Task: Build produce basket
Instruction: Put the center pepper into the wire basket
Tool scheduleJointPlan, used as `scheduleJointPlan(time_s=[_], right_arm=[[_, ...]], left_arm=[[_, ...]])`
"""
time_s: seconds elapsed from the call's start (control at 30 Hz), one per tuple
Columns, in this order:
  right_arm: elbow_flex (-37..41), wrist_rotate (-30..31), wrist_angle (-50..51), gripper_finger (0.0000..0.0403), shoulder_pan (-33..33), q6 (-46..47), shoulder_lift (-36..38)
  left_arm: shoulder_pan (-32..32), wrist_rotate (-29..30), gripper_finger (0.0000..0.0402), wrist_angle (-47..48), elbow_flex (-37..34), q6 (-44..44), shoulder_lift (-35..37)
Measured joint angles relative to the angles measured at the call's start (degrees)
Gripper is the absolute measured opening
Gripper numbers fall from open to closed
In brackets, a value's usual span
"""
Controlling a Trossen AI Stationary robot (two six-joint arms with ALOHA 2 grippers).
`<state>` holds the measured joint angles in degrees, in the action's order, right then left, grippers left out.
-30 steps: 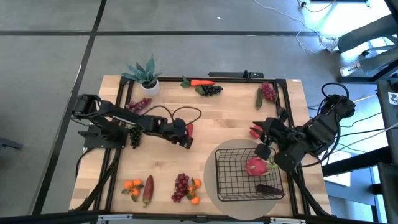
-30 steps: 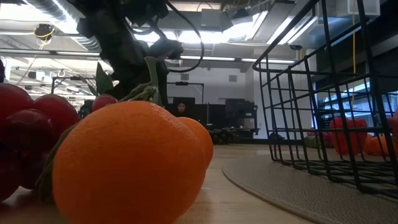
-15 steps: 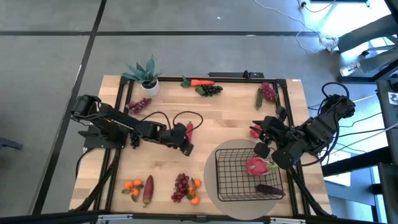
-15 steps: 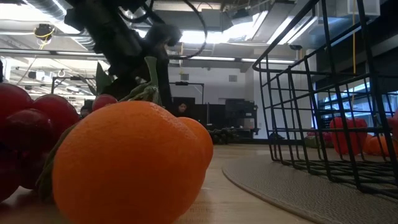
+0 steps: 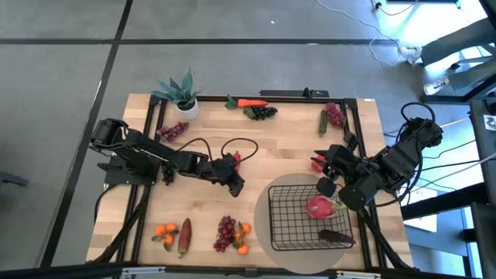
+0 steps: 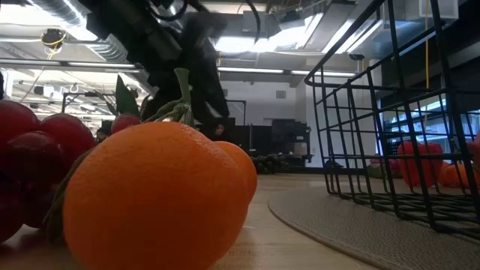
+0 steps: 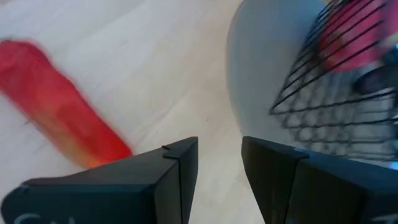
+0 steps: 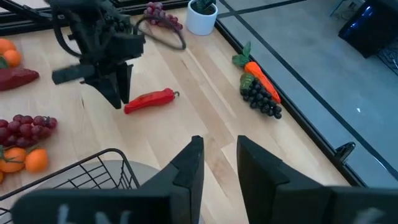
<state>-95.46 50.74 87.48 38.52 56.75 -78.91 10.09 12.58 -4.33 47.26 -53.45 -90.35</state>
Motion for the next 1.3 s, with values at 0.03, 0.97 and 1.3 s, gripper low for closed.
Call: scheduleJointPlan(time_s=[0.03, 0.97, 1.3], right_arm=[[0.02, 0.00, -0.05, 0.0080, 0.00, 0.02, 0.00], [0.02, -0.90, -0.93, 0.0080, 0.00, 1.49, 0.00], [0.02, -0.90, -0.93, 0.0080, -1.52, 1.46, 0.00]], left_arm=[[0.02, 0.02, 0.0112, 0.34, -0.06, -0.13, -0.50], [-0.22, -3.26, 0.0112, 6.34, -0.04, -1.46, -6.40], [-0.22, -3.27, 0.0112, 13.40, -0.04, -1.46, -5.84]])
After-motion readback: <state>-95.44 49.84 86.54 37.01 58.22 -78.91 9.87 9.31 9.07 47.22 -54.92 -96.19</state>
